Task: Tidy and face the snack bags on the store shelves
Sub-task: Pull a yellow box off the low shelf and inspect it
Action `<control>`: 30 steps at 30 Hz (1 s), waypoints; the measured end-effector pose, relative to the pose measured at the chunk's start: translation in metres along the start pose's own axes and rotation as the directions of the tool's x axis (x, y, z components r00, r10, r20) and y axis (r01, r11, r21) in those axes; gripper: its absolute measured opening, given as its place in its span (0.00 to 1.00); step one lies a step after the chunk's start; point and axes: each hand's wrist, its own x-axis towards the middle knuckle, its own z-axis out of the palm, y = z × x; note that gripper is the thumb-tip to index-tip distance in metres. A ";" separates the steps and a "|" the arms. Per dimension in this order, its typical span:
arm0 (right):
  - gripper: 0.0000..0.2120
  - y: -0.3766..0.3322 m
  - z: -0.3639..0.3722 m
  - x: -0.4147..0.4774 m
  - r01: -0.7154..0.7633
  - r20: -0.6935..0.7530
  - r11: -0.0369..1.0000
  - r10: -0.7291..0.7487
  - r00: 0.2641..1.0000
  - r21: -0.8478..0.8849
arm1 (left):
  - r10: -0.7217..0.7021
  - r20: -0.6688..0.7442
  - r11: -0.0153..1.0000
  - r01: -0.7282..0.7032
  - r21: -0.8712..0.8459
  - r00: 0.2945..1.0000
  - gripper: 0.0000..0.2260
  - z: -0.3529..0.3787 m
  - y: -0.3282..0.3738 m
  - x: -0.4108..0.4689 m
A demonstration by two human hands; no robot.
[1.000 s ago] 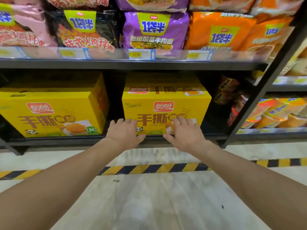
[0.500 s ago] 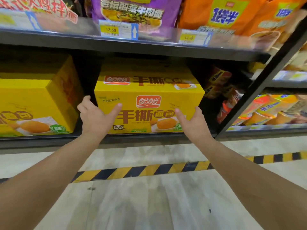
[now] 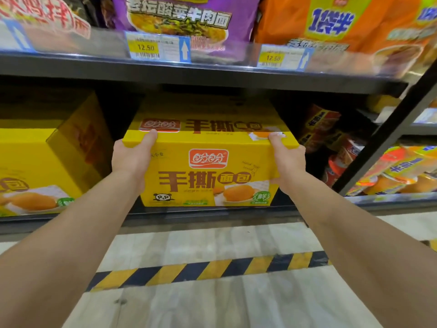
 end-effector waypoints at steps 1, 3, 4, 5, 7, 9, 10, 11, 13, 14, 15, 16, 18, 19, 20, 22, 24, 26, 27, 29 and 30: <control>0.31 0.002 0.000 0.001 -0.002 0.000 1.000 0.002 1.000 0.014 | 0.006 -0.007 1.000 -0.006 -0.011 1.000 0.23 0.001 -0.001 0.000; 0.30 0.003 0.000 0.002 0.000 0.009 0.999 -0.001 1.000 0.032 | 0.011 -0.014 1.000 -0.011 -0.024 1.000 0.21 0.003 -0.002 -0.002; 0.29 0.004 -0.001 0.002 0.003 0.020 0.999 -0.004 1.000 0.047 | 0.012 -0.018 1.000 -0.013 -0.024 1.000 0.21 0.003 -0.002 -0.003; 0.28 0.004 -0.002 0.001 0.002 0.028 0.998 -0.004 1.000 0.067 | 0.016 -0.022 1.000 -0.017 -0.025 1.000 0.21 0.002 -0.002 -0.006; 0.25 0.006 -0.003 0.000 0.002 0.042 0.995 -0.007 0.999 0.101 | 0.026 -0.018 0.999 -0.026 -0.031 1.000 0.21 0.000 0.000 -0.010; 0.23 0.009 -0.006 -0.003 0.004 0.054 0.993 -0.010 0.998 0.121 | 0.039 -0.015 0.999 -0.039 -0.029 0.999 0.20 -0.001 -0.001 -0.016; 0.23 0.011 -0.007 -0.005 0.012 0.050 0.993 -0.018 0.999 0.120 | 0.048 -0.015 0.998 -0.048 -0.030 0.999 0.19 -0.003 -0.001 -0.018; 0.24 0.012 -0.008 -0.008 0.024 0.041 0.993 -0.029 0.999 0.118 | 0.055 -0.017 0.998 -0.055 -0.031 0.998 0.19 -0.004 -0.002 -0.023; 0.25 0.015 -0.013 -0.017 0.042 0.031 0.990 -0.047 0.998 0.131 | 0.064 -0.029 0.997 -0.065 -0.031 0.998 0.21 -0.008 -0.003 -0.032; 0.25 0.016 -0.016 -0.023 0.051 0.031 0.989 -0.056 0.998 0.139 | 0.072 -0.037 0.997 -0.073 -0.030 0.997 0.23 -0.011 -0.005 -0.036; 0.25 0.019 -0.020 -0.028 0.063 0.030 0.988 -0.068 0.997 0.142 | 0.080 -0.049 0.996 -0.081 -0.034 0.996 0.23 -0.013 -0.008 -0.041; 0.24 0.021 -0.024 -0.034 0.078 0.028 0.986 -0.083 0.996 0.146 | 0.088 -0.061 0.995 -0.090 -0.040 0.994 0.23 -0.016 -0.010 -0.047; 0.23 0.028 -0.032 -0.044 0.105 0.017 0.982 -0.109 0.994 0.160 | 0.105 -0.086 0.993 -0.109 -0.051 0.991 0.22 -0.022 -0.016 -0.059; 0.22 0.031 -0.036 -0.049 0.115 0.010 0.980 -0.118 0.993 0.163 | 0.111 -0.094 0.992 -0.117 -0.052 0.989 0.22 -0.025 -0.019 -0.066; 0.20 0.034 -0.040 -0.054 0.120 0.004 0.979 -0.122 0.993 0.167 | 0.117 -0.097 0.991 -0.122 -0.052 0.988 0.22 -0.029 -0.022 -0.072; 0.15 0.040 -0.050 -0.066 0.122 -0.008 0.977 -0.122 0.992 0.177 | 0.117 -0.099 0.991 -0.122 -0.054 0.988 0.19 -0.036 -0.027 -0.084; 0.12 0.047 -0.061 -0.079 0.120 -0.022 0.978 -0.118 0.993 0.168 | 0.111 -0.095 0.992 -0.116 -0.052 0.989 0.15 -0.046 -0.033 -0.099; 0.13 0.054 -0.073 -0.092 0.113 -0.038 0.981 -0.109 0.993 0.157 | 0.111 -0.084 0.992 -0.115 -0.048 0.990 0.13 -0.056 -0.041 -0.116; 0.14 0.059 -0.079 -0.099 0.111 -0.041 0.981 -0.105 0.994 0.157 | 0.112 -0.083 0.992 -0.117 -0.051 0.990 0.13 -0.061 -0.045 -0.125; 0.17 0.067 -0.089 -0.113 0.112 -0.044 0.981 -0.107 0.993 0.157 | 0.124 -0.088 0.991 -0.129 -0.046 0.988 0.15 -0.071 -0.053 -0.142; 0.18 0.070 -0.094 -0.121 0.114 -0.047 0.981 -0.107 0.993 0.159 | 0.131 -0.094 0.990 -0.135 -0.040 0.987 0.17 -0.076 -0.055 -0.150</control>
